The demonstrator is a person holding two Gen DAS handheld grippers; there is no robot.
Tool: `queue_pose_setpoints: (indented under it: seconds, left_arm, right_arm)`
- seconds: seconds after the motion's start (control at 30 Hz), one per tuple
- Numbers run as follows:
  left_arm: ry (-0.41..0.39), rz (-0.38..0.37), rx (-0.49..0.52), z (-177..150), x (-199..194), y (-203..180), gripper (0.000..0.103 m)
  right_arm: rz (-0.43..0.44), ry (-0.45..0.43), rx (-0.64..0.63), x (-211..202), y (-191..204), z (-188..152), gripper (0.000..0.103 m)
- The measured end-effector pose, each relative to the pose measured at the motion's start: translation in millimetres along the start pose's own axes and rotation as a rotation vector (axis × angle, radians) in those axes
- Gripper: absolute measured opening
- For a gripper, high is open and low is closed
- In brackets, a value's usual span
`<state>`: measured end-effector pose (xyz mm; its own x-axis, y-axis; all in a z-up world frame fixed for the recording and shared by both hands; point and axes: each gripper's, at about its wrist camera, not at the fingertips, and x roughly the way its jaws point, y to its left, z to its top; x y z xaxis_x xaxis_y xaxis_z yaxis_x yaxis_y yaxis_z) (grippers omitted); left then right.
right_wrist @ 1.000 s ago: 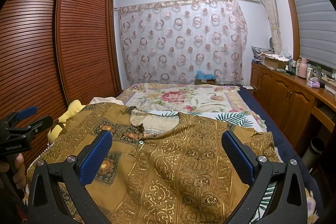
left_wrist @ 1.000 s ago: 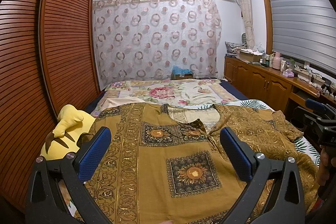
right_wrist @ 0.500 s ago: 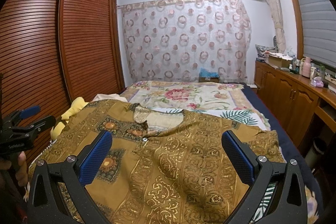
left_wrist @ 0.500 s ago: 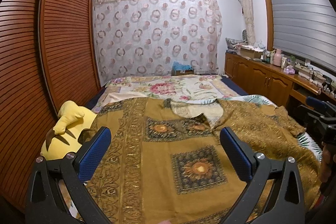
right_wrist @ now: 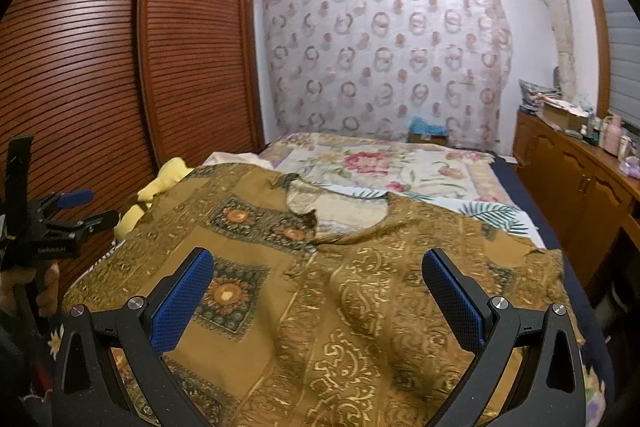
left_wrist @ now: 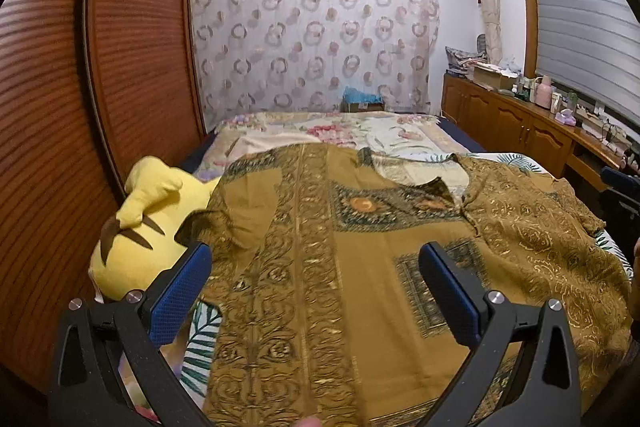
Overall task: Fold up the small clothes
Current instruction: 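Grasp the shirt's side edge near the plush toy with the left gripper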
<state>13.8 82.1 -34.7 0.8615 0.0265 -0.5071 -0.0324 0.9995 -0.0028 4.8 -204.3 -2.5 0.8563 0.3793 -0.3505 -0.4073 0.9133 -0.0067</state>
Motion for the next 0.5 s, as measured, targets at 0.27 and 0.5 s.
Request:
queue_pose_setpoints:
  seconds: [0.27, 0.5]
  left_arm:
    - [0.084, -0.010, -0.063, -10, 27, 51, 0.091]
    - [0.168, 0.025, -0.105, -16, 56, 93, 0.072]
  right_arm:
    - [0.056, 0.047, -0.039, 20, 0, 5, 0.103]
    - [0.103, 0.099, -0.076, 36, -2, 10, 0.103]
